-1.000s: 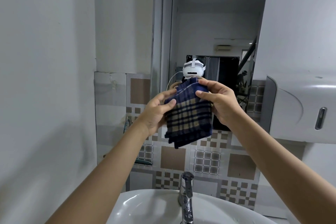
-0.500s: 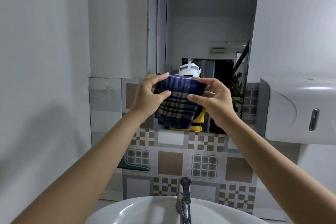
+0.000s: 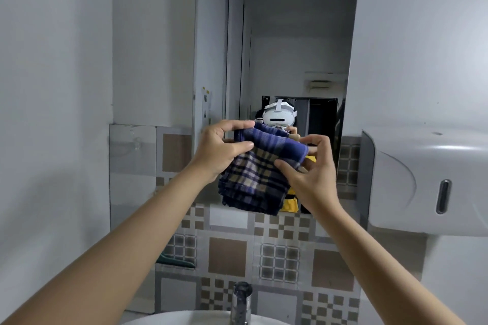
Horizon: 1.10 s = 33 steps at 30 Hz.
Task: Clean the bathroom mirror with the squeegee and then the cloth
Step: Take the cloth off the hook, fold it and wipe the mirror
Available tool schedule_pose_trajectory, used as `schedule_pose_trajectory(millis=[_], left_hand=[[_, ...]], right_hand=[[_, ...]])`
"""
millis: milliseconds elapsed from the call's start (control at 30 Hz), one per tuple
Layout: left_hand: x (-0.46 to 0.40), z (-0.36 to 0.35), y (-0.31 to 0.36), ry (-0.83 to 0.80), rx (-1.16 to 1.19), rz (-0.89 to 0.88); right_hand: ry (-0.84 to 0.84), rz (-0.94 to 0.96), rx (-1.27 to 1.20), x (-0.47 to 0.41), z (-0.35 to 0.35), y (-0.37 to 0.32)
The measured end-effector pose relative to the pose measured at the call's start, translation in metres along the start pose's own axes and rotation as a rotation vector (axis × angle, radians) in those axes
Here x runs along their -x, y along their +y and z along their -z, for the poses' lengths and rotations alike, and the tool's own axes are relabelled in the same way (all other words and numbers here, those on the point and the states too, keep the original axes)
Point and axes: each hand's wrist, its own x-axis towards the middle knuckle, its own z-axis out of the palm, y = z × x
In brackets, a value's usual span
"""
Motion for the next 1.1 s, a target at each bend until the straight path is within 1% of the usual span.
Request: schedule_pose_trajectory(millis=[67, 100, 167, 200, 267, 333, 400, 500, 533, 600, 700, 767, 800, 833, 900, 967, 1067, 1100], left_hand=[[-0.001, -0.010, 0.000, 0.041, 0.021, 0.023], [-0.002, -0.014, 0.000, 0.059, 0.048, 0.038], [-0.004, -0.021, 0.002, 0.071, 0.154, 0.087], [-0.004, -0.024, 0.003, 0.067, 0.211, 0.118], [-0.008, -0.028, 0.002, 0.051, 0.280, 0.164], [-0.014, -0.028, 0.001, 0.022, 0.302, 0.188], [-0.023, -0.026, 0.000, -0.023, 0.298, 0.191], [-0.040, -0.022, 0.000, -0.082, 0.278, 0.176], [-0.047, -0.022, 0.001, -0.088, 0.244, 0.156], [-0.064, -0.021, 0.004, -0.095, 0.101, 0.093], [-0.091, -0.012, 0.012, -0.106, -0.193, -0.039], [-0.109, -0.003, 0.015, -0.077, -0.344, -0.124], [-0.117, 0.003, 0.015, -0.043, -0.412, -0.146], [-0.124, 0.010, 0.013, 0.000, -0.497, -0.162], [-0.140, 0.027, 0.002, 0.089, -0.694, -0.233], [-0.155, 0.044, -0.012, 0.146, -0.838, -0.307], [-0.169, 0.059, -0.031, 0.191, -1.007, -0.308], [-0.172, 0.063, -0.037, 0.196, -1.065, -0.301]], right_hand=[[0.015, -0.053, -0.076, 0.002, 0.004, 0.009], [0.004, -0.078, -0.168, 0.003, 0.006, 0.012], [-0.082, -0.105, -0.362, 0.006, 0.009, 0.018], [-0.135, -0.104, -0.404, 0.009, 0.010, 0.020], [-0.211, -0.080, -0.414, 0.012, 0.009, 0.021], [-0.245, -0.079, -0.410, 0.009, 0.008, 0.020], [-0.230, -0.079, -0.413, 0.001, 0.009, 0.015], [-0.129, -0.115, -0.429, -0.020, 0.010, 0.005], [-0.088, -0.120, -0.426, -0.029, 0.010, 0.000], [-0.007, -0.113, -0.415, -0.053, 0.008, -0.013], [0.114, -0.045, -0.360, -0.102, 0.006, -0.036], [0.200, 0.025, -0.328, -0.139, 0.007, -0.053], [0.233, 0.080, -0.262, -0.158, 0.008, -0.062], [0.253, 0.142, -0.144, -0.179, 0.010, -0.069], [0.262, 0.253, 0.154, -0.221, 0.014, -0.080], [0.282, 0.347, 0.433, -0.260, 0.017, -0.086], [0.341, 0.414, 0.884, -0.305, 0.027, -0.084], [0.335, 0.421, 1.012, -0.315, 0.031, -0.079]])
